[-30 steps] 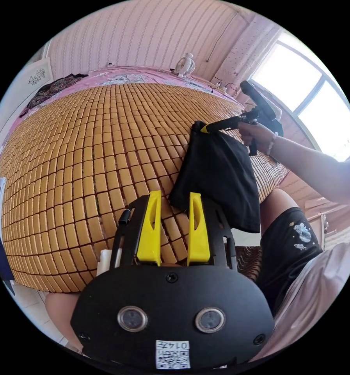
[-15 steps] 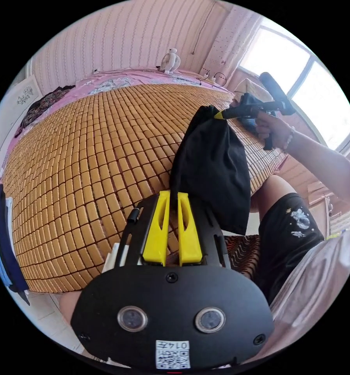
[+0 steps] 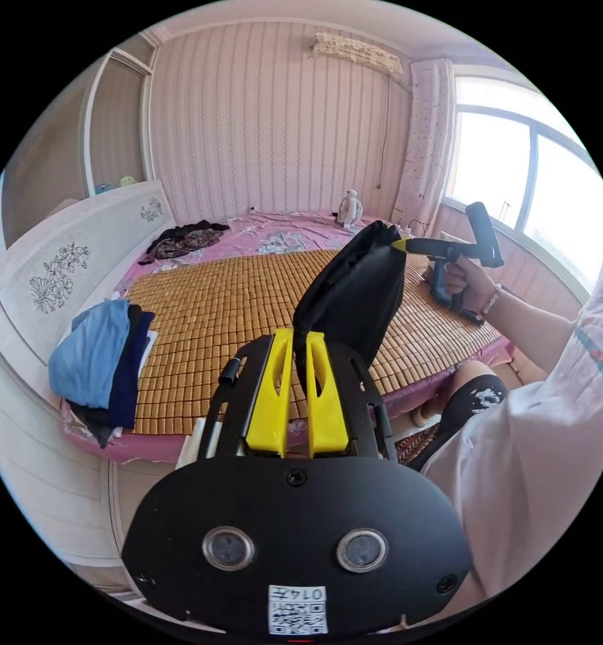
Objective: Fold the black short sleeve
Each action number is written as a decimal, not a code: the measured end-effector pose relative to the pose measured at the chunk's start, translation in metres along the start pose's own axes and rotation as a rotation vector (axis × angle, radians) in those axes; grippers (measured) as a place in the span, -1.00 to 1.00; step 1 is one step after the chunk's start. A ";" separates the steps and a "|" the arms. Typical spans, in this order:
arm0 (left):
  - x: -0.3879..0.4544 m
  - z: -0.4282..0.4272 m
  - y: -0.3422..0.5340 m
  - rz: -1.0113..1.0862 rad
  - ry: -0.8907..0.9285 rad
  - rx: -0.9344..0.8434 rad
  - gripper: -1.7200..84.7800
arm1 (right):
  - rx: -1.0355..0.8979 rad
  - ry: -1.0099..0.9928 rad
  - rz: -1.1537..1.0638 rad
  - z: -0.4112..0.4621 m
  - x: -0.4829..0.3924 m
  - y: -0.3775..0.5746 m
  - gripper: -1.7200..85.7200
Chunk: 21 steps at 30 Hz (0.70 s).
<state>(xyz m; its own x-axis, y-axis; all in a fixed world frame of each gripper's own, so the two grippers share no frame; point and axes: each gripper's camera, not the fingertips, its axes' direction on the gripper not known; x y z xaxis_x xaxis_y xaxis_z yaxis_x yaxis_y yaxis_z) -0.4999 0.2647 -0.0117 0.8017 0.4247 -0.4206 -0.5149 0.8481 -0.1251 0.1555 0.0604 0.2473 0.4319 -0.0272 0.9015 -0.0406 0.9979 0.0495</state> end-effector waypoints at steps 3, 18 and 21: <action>-0.030 -0.042 0.016 -0.102 -0.082 0.077 -0.88 | 0.023 -0.088 -0.077 0.022 -0.033 -0.029 -0.96; -0.304 -0.106 0.045 -0.812 -0.381 0.182 -0.78 | -0.238 -0.178 -0.435 0.291 -0.232 -0.271 -0.82; -0.329 -0.077 0.101 -1.041 -0.300 0.140 -0.80 | -0.463 -0.082 -0.304 0.357 -0.208 -0.259 -0.77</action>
<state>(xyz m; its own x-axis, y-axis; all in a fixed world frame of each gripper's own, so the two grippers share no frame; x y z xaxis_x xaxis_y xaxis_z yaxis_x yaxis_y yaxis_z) -0.8395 0.1859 0.0448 0.8757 -0.4776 0.0712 0.4822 0.8570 -0.1815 -0.2455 -0.2130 0.2002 0.2897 -0.3037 0.9076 0.4828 0.8652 0.1354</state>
